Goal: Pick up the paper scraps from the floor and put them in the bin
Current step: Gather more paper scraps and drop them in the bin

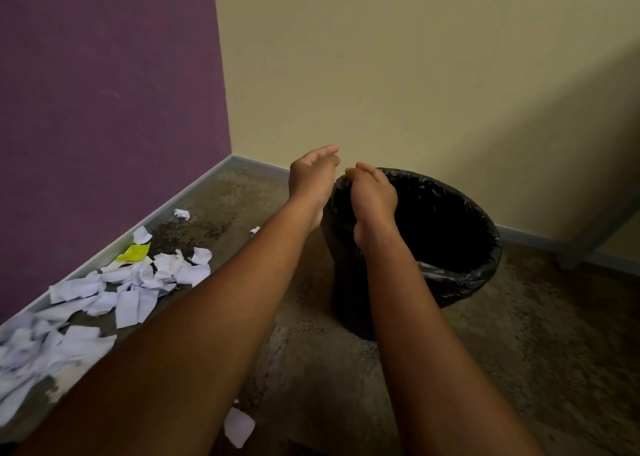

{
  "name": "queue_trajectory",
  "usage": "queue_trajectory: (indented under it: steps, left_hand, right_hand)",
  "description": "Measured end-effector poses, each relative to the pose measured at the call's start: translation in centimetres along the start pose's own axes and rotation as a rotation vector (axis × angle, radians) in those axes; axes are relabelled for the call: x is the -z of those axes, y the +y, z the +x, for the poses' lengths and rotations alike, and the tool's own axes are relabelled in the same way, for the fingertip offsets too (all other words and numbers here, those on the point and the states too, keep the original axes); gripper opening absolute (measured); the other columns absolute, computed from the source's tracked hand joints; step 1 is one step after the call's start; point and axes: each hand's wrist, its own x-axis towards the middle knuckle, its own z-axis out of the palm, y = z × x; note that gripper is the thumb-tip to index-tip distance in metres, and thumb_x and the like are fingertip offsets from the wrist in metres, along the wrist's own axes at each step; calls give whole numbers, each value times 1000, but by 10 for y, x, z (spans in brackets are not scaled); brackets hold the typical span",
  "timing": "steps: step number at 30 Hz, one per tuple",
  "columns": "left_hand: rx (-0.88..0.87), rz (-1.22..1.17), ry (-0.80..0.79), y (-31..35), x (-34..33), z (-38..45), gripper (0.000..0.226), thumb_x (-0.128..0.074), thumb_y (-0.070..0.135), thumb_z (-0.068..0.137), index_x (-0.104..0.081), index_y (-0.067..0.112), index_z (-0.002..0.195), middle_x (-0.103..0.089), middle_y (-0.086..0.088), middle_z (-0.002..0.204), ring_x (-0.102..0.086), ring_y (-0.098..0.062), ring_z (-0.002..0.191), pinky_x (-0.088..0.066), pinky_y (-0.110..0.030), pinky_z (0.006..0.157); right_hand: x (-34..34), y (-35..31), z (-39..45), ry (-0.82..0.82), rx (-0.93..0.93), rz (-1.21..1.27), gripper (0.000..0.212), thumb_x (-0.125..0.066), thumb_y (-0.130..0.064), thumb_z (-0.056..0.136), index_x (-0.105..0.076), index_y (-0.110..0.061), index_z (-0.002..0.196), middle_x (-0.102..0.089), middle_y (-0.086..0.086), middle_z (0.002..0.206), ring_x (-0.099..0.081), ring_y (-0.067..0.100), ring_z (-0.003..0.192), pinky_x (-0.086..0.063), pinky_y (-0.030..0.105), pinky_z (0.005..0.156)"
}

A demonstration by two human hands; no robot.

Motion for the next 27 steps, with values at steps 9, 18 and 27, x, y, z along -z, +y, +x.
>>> queue_trajectory:
  steps: [9,18,27]
  left_hand:
    - [90,-46,252,-20,100,-4,21,-58,9,88,-71,25,93,-75,-2,97,-71,-15,87,-54,-24,69]
    - [316,232,297,-83,204,-43,25,-54,15,91,-72,21,108,-72,-2,103,-65,-20,91,-49,-28,78]
    - [601,936,-53,-119,306,-101,33,-72,23,85,-69,5,112,-64,-15,120,-59,-29,117,-48,-30,93]
  right_hand:
    - [-71,57,-28,-283,29,-36,22,-63,-17,86,-61,-24,107,-69,8,111,-68,25,105,-56,42,95]
    - [-72,171,-81,-407,-164,-380,39,-63,-19,87,-60,-15,126,-66,-2,103,-62,16,95,-53,41,96]
    - [-44,256,-116,-1129,-66,-1137,83,-92,-42,56,-59,-21,129,-58,4,131,-57,22,120,-48,31,95]
